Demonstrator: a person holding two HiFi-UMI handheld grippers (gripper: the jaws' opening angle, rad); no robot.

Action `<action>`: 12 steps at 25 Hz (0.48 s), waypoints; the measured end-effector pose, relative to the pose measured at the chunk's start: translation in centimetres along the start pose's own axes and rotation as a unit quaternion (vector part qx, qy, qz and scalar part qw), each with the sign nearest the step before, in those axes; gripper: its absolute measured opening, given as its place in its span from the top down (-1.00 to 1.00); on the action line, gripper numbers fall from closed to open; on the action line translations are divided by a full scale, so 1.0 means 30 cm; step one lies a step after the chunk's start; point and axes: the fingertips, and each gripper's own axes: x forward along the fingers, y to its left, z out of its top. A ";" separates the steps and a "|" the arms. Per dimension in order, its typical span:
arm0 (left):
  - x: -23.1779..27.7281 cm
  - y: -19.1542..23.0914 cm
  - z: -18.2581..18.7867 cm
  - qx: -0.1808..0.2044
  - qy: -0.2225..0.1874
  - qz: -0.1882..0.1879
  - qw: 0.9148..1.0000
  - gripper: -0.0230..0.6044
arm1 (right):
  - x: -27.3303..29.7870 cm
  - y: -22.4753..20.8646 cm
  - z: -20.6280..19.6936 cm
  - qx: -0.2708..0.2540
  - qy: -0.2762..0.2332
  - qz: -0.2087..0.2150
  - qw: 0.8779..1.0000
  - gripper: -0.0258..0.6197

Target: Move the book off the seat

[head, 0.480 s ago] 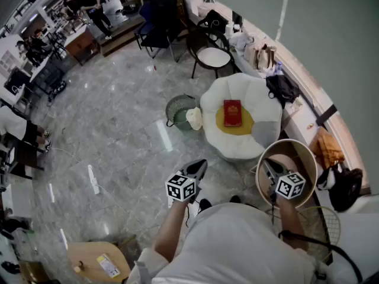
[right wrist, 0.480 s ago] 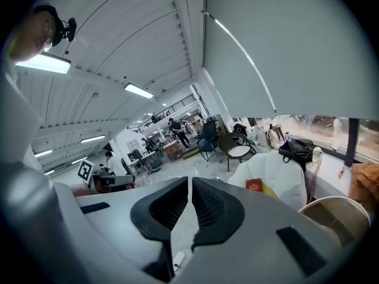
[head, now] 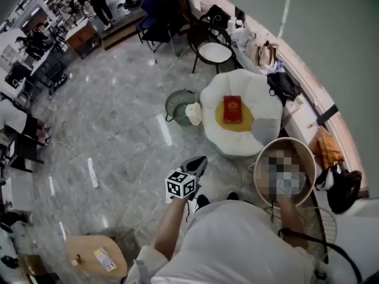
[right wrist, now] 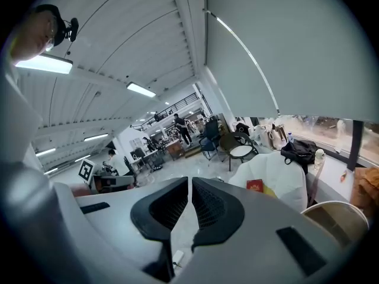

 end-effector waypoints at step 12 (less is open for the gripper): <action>0.033 -0.042 -0.033 -0.003 0.001 0.029 1.000 0.92 | -0.028 -0.070 0.008 -0.001 0.014 0.022 1.000 0.77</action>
